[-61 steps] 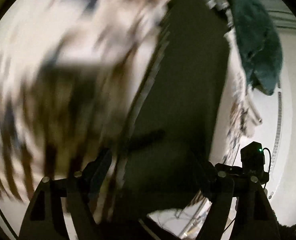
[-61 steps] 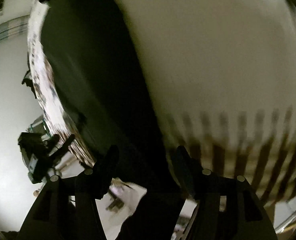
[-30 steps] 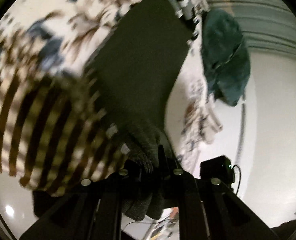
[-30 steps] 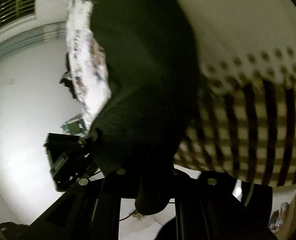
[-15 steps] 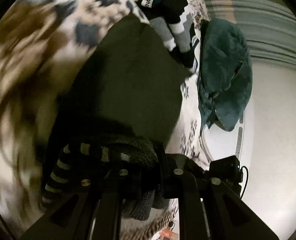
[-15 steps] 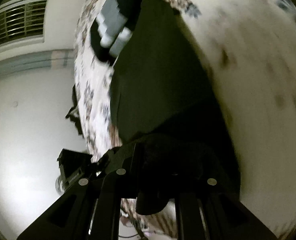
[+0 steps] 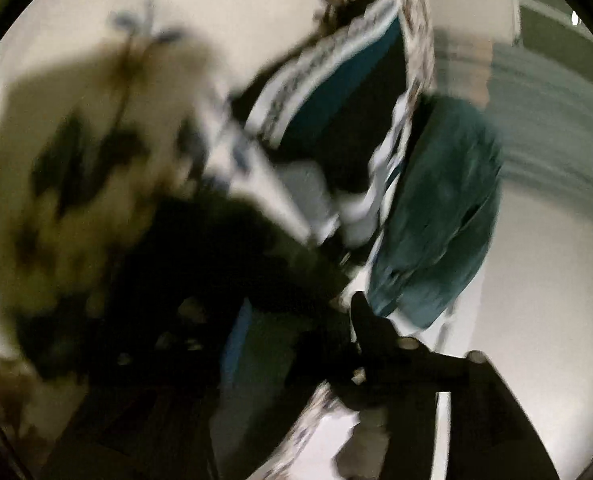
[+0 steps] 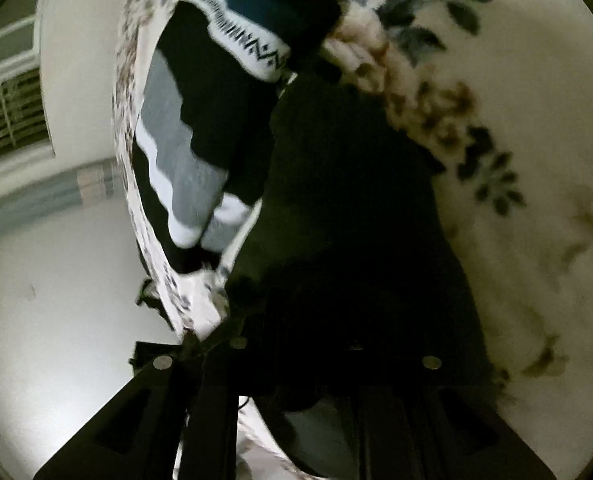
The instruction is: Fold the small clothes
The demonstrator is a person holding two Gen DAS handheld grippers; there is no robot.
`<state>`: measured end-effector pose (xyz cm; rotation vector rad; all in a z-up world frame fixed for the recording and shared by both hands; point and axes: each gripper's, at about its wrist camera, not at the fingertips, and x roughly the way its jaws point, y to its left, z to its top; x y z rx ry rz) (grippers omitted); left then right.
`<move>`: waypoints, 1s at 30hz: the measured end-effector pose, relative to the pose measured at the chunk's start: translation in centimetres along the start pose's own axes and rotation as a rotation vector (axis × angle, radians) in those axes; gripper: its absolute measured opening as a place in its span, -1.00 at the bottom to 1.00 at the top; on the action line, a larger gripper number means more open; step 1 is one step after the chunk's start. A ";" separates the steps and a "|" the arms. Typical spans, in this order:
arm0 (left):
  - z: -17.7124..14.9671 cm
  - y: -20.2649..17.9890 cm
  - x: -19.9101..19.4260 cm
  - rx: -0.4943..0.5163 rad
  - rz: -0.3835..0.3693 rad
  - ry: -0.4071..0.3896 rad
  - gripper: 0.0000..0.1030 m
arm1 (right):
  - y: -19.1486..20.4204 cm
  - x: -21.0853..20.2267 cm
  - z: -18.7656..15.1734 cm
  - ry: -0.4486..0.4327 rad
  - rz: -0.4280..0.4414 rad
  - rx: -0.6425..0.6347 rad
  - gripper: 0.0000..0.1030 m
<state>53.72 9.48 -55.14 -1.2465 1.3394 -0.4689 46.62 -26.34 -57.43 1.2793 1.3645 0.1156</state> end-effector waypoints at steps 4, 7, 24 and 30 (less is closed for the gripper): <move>2.8 -1.2 0.1 0.023 0.000 -0.048 0.12 | 0.7 0.0 1.0 -0.045 0.058 0.004 -0.11; 3.4 -2.7 -0.1 0.142 0.085 -0.031 0.15 | 2.3 -0.9 2.1 -0.112 0.067 -0.036 0.18; -19.6 8.3 -9.5 0.094 0.083 -0.104 0.67 | -2.1 -3.8 -3.0 0.115 -0.356 -0.475 0.98; -23.3 6.8 -11.3 0.070 0.086 -0.278 0.68 | -0.2 2.7 2.1 0.179 -0.255 -0.510 0.99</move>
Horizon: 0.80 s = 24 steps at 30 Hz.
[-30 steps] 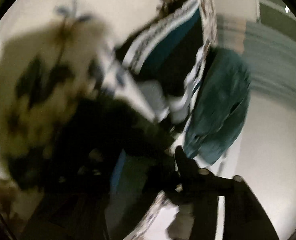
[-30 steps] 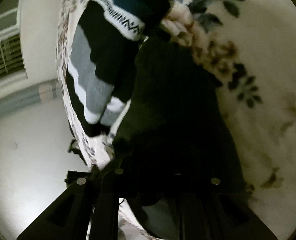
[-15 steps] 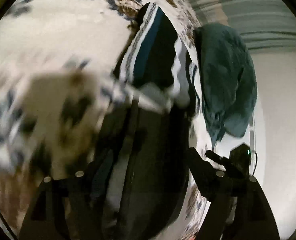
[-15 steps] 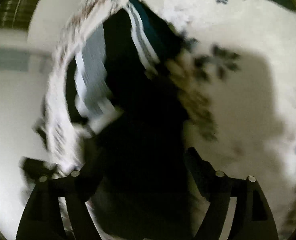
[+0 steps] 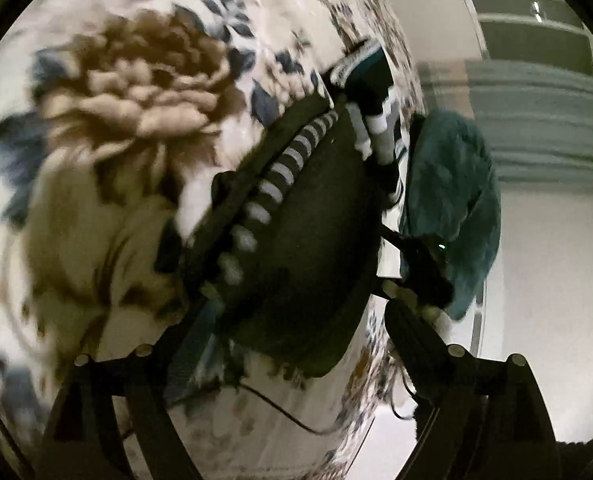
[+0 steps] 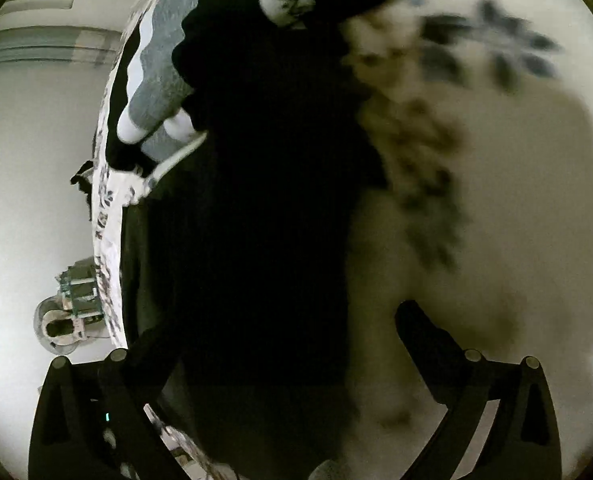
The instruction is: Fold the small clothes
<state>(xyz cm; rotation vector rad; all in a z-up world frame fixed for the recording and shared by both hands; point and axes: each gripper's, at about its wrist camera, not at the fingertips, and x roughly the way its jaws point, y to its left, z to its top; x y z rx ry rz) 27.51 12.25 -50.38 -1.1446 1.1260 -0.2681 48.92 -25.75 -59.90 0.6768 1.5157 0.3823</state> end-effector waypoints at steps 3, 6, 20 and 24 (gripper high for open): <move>-2.7 -0.2 0.1 0.002 0.012 -0.016 0.68 | 0.7 1.5 2.1 0.022 0.038 -0.018 1.00; -3.6 1.0 5.2 -0.035 0.029 0.058 0.68 | 1.1 2.3 2.9 0.035 0.063 -0.034 1.00; 1.4 3.0 8.8 -0.194 -0.025 -0.233 -0.39 | 1.6 2.6 -0.4 0.013 0.076 -0.028 -0.56; 4.3 1.3 6.7 -0.057 0.007 -0.156 -0.39 | 0.5 0.4 -5.5 -0.035 0.087 0.055 -0.64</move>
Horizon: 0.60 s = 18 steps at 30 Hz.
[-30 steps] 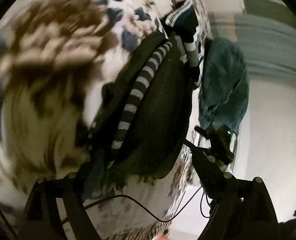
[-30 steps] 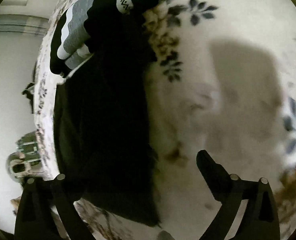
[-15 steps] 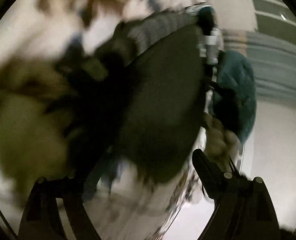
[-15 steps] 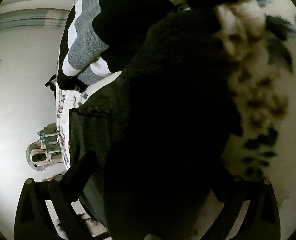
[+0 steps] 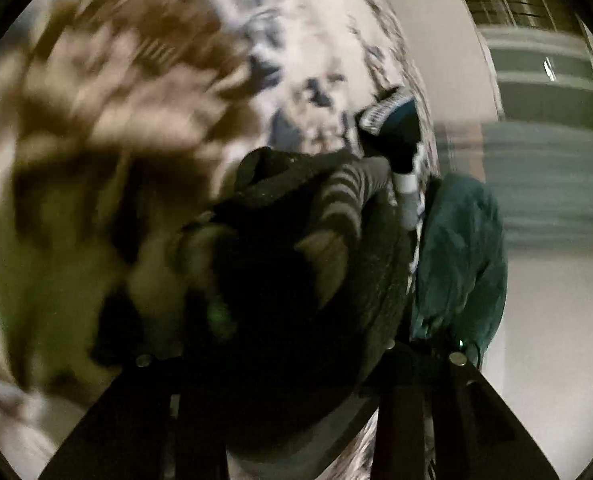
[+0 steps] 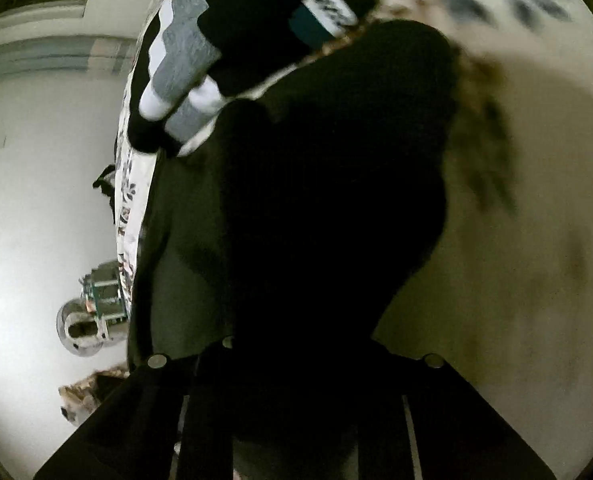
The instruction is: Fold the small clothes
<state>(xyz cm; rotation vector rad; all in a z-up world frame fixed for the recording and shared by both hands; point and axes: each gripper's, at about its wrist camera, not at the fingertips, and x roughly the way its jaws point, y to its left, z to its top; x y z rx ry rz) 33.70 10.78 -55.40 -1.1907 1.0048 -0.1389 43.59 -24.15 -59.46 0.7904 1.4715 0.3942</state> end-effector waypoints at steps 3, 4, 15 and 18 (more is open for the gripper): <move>1.9 -1.5 -0.9 0.104 0.025 0.111 -0.39 | -2.0 -2.0 -7.1 -0.003 0.034 0.127 -0.66; 1.9 -1.5 -1.1 0.121 0.037 0.152 -0.39 | -2.5 -2.5 -9.6 -0.003 0.038 0.158 -0.66; -1.4 0.3 -2.8 0.214 0.197 0.330 0.23 | -4.4 -2.3 -20.7 0.087 -0.076 0.290 -0.06; -2.3 -0.6 -5.7 0.248 0.196 0.234 0.49 | -2.9 -5.2 -20.1 0.076 -0.136 0.194 0.19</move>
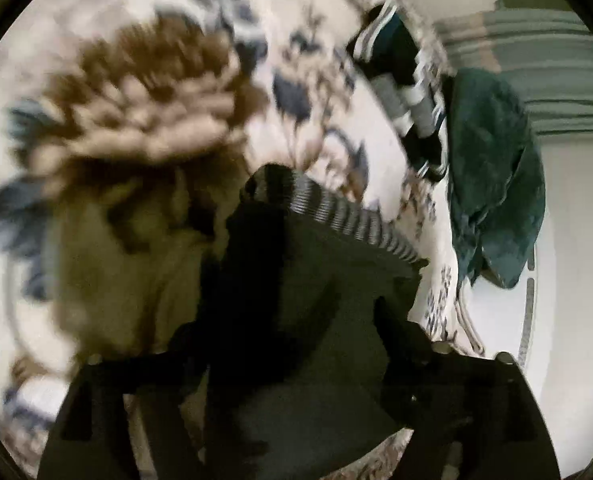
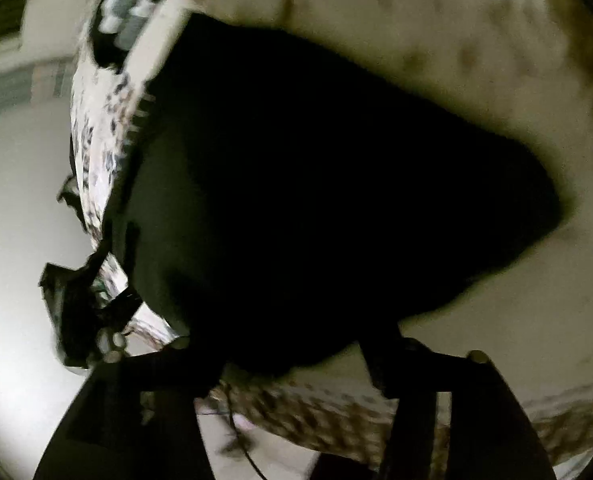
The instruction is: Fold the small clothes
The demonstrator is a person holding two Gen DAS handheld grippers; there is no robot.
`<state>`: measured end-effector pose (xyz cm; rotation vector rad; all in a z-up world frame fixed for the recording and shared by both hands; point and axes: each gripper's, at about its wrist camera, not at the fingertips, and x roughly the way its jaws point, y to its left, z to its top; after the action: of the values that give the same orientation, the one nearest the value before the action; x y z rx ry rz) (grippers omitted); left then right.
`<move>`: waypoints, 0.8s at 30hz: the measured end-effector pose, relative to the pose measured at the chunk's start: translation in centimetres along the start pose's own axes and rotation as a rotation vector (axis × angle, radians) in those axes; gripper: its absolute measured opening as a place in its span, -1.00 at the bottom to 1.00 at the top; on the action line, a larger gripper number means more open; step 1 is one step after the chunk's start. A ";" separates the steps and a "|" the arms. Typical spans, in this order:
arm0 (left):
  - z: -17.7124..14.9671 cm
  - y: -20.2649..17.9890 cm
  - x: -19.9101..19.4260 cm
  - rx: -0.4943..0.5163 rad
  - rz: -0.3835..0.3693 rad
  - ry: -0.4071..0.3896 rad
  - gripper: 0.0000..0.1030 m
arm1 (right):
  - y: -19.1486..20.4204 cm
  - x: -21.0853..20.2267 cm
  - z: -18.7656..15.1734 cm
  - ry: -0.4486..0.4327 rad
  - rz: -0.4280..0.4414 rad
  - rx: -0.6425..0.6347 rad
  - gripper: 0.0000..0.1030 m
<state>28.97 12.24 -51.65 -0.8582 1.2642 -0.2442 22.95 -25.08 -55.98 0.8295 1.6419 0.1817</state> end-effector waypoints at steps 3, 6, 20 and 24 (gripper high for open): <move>-0.6 -0.2 -2.3 -0.018 0.033 -0.077 0.50 | 1.3 -4.0 0.0 -0.055 -0.075 -0.091 0.20; 0.9 0.1 -2.2 -0.025 0.051 -0.131 0.50 | 4.6 -7.2 1.9 -0.156 -0.121 -0.209 0.21; 7.1 1.0 0.6 -0.022 0.147 -0.147 0.46 | 18.0 0.7 12.1 -0.101 -0.201 -0.625 0.21; 2.7 2.8 -2.5 -0.129 0.141 -0.220 0.49 | 24.1 3.4 9.8 -0.024 -0.147 -0.805 0.20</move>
<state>29.84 16.80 -51.64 -0.8762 1.1365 0.0449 41.80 -8.61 -48.20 0.0954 1.4180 0.6711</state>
